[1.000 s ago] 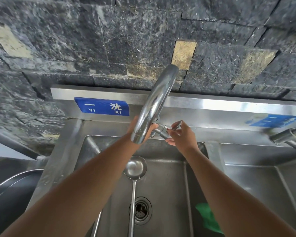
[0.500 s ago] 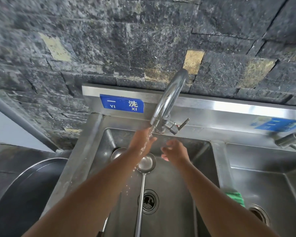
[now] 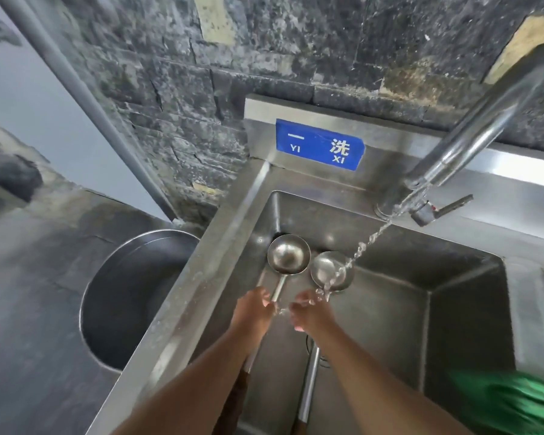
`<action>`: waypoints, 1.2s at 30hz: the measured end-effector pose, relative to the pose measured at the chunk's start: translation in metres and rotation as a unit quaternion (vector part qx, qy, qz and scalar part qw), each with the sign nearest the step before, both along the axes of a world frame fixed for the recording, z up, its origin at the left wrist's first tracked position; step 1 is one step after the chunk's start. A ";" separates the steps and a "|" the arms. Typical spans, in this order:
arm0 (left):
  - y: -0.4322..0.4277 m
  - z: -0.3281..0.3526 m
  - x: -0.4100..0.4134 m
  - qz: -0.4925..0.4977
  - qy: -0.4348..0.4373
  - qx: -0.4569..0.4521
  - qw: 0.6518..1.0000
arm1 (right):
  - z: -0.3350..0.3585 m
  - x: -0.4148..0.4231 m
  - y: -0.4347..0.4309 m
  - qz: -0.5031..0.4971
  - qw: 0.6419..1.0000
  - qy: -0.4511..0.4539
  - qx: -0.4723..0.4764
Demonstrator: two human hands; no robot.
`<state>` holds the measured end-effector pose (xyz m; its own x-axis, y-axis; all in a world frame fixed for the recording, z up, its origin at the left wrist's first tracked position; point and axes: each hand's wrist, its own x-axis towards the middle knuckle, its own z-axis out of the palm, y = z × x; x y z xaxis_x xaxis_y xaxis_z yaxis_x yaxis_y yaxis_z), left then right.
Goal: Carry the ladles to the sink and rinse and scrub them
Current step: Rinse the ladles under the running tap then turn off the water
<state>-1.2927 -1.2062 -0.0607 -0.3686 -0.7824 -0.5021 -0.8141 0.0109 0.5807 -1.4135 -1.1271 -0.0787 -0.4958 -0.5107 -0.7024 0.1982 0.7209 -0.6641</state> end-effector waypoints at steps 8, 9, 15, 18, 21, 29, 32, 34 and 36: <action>-0.017 -0.087 -0.008 0.120 0.039 0.124 0.984 | -0.083 0.003 -0.039 -0.065 0.989 -0.135 0.003; -0.019 -0.087 -0.010 0.126 0.053 0.128 0.982 | -0.086 0.003 -0.043 -0.065 0.990 -0.127 -0.001; -0.017 -0.103 -0.017 0.137 0.128 0.227 0.956 | -0.109 0.014 -0.059 -0.128 0.980 -0.151 -0.025; -0.012 -0.098 -0.013 0.139 0.139 0.222 0.955 | -0.109 0.015 -0.057 -0.108 0.983 -0.145 -0.027; -0.007 -0.084 -0.011 0.112 0.114 0.223 0.962 | -0.097 0.016 -0.051 -0.135 0.976 -0.168 -0.016; 0.017 -0.003 0.019 0.037 0.115 0.159 0.980 | -0.020 0.019 -0.011 -0.222 0.933 -0.269 -0.084; 0.027 0.025 0.032 0.000 0.124 0.147 0.981 | 0.006 0.023 0.005 -0.251 0.927 -0.263 -0.086; 0.035 0.039 0.039 -0.019 0.126 0.145 0.981 | 0.023 0.020 0.017 -0.281 0.920 -0.257 -0.090; 0.036 0.050 0.045 -0.050 0.125 0.140 0.981 | 0.034 0.014 0.030 -0.306 0.913 -0.255 -0.086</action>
<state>-1.2478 -1.1697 -0.0112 -0.5750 -0.5812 -0.5758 -0.6485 -0.1053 0.7539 -1.3997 -1.0975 -0.0445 -0.3559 -0.3714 -0.8576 0.8442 0.2658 -0.4655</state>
